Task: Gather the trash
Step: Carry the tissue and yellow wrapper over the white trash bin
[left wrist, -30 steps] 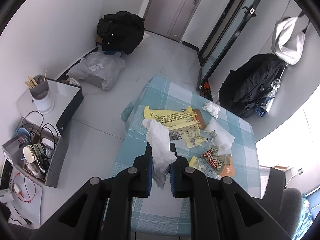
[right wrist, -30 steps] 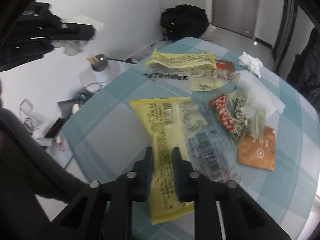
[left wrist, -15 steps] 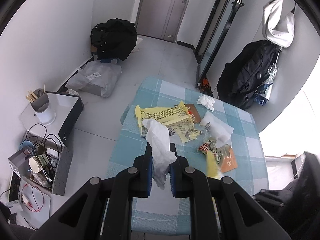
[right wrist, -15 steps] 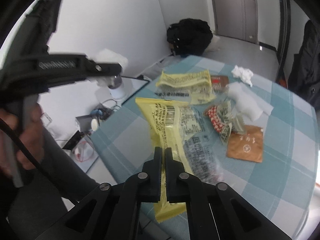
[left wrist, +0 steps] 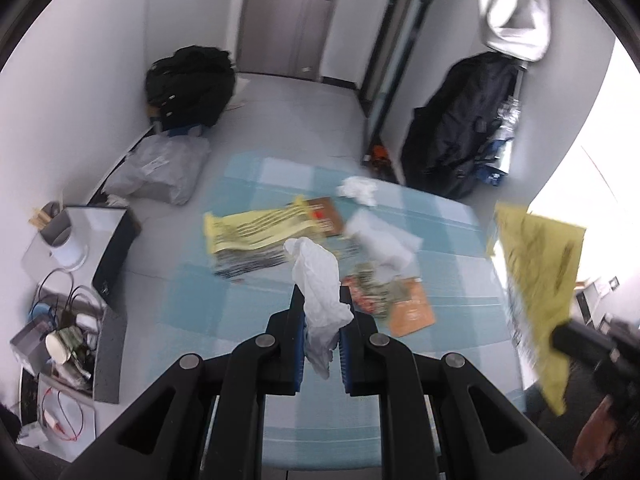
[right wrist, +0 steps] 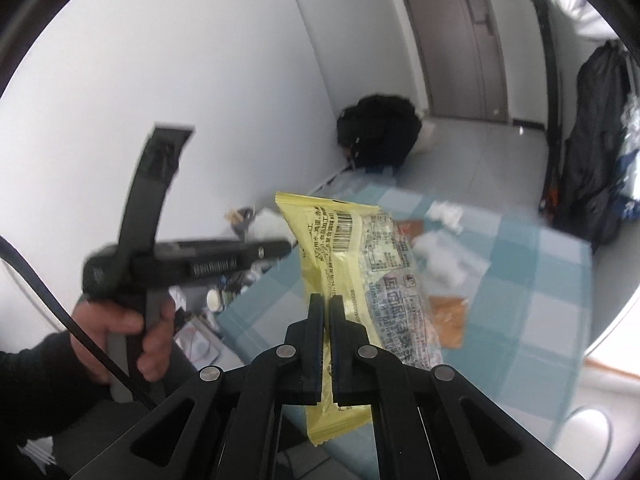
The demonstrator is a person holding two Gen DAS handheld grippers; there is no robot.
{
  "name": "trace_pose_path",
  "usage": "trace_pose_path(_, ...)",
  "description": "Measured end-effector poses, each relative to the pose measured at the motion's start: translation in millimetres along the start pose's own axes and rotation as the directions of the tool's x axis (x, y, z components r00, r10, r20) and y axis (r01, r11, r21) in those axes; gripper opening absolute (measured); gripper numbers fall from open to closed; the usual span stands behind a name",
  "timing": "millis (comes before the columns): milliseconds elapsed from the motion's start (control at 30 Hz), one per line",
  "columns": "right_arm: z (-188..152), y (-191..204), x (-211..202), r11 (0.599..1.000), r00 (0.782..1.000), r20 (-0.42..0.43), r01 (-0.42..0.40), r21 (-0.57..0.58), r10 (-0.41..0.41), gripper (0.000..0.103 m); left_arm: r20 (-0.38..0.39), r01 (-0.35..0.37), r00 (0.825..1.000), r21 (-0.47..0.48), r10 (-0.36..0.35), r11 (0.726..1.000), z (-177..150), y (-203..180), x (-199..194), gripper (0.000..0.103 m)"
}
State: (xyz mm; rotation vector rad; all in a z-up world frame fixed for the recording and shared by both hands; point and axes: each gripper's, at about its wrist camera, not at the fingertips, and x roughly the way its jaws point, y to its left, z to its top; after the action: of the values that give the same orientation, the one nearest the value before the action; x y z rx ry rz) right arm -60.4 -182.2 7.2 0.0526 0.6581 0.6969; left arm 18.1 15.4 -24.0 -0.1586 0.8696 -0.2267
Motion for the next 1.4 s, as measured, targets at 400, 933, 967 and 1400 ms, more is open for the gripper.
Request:
trace_pose_path(400,40.2,-74.3,-130.4,0.984,0.961,0.215,0.163,0.072,-0.175,0.002,-0.019,0.168,0.986,0.110,-0.167,0.980,47.0,-115.9,3.5,0.010)
trace_pose_path(933,-61.3,-249.5,-252.8,0.790,0.863,0.102,0.399,0.465,-0.496,0.002,-0.457,0.488,0.824,0.270,-0.336,0.830,22.6,-323.8,132.1,0.010)
trace_pose_path(967,-74.7,-259.9,-246.7,0.774,0.868,0.074,0.395,0.495,-0.491,0.002,-0.493,0.504,0.804,0.268,-0.332,0.821,16.8,-333.9,144.4,0.010)
trace_pose_path(1400,-187.7,-338.3,-155.7,0.608,0.944,-0.084,0.273,0.746,-0.321,0.002,-0.770,0.553,0.613,0.259,-0.176,0.792,-50.7,-374.7,245.2,0.010)
